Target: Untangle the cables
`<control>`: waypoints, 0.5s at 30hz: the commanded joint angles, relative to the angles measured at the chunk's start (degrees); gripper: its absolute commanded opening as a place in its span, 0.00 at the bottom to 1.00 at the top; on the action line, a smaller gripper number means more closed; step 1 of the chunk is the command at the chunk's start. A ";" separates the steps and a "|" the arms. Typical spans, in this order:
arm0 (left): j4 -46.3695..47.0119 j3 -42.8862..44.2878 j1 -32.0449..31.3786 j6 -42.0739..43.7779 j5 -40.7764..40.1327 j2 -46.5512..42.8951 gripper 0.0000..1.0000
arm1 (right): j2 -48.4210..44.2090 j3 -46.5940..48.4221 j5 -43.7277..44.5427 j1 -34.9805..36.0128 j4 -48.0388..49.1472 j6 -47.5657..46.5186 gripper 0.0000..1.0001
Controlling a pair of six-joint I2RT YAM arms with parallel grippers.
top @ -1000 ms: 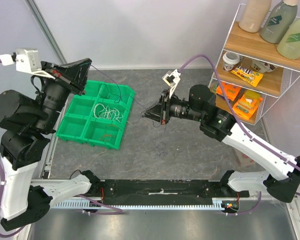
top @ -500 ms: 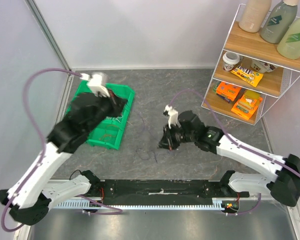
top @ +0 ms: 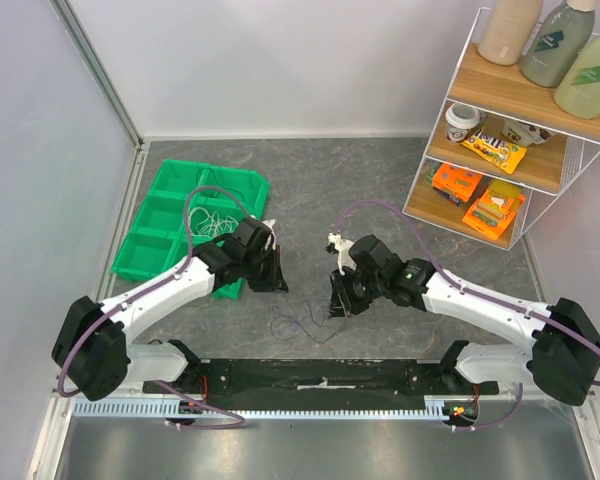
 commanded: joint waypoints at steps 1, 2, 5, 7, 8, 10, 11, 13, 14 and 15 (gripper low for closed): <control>5.60 -0.72 -0.66 -2.34 5.14 0.74 0.09 | -0.56 1.36 1.13 -0.43 -1.05 -2.66 0.29; 5.69 -0.73 -0.74 -2.52 5.06 1.27 0.14 | -0.65 1.97 1.48 -0.60 -1.67 -2.92 0.31; 6.21 -0.29 -1.01 -2.61 6.37 2.41 0.28 | -1.96 3.55 3.15 -1.39 -2.81 -3.45 0.39; 7.18 -0.11 -2.14 -2.78 6.64 2.50 0.46 | -3.81 4.17 4.12 -2.27 -3.52 -4.07 0.42; 7.70 0.15 -2.67 -2.69 6.90 2.68 0.60 | -4.77 4.26 4.38 -2.97 -3.78 -4.24 0.42; 7.63 1.11 -4.34 -2.43 6.82 3.64 0.85 | -6.70 4.26 4.73 -4.55 -4.39 -4.86 0.43; 7.10 1.82 -5.13 -2.52 6.20 4.25 0.91 | -7.67 4.18 4.82 -5.43 -4.83 -5.12 0.43; 5.17 3.13 -7.15 -2.60 4.10 5.66 0.92 | -9.78 4.09 5.00 -7.71 -5.45 -5.47 0.43; 3.94 3.92 -8.38 -2.69 2.87 6.36 0.93 | -10.57 4.00 5.00 -8.68 -5.71 -5.56 0.43; 1.84 4.71 -9.61 -2.95 0.77 7.33 0.93 | -11.63 3.91 4.91 -9.74 -5.98 -5.91 0.43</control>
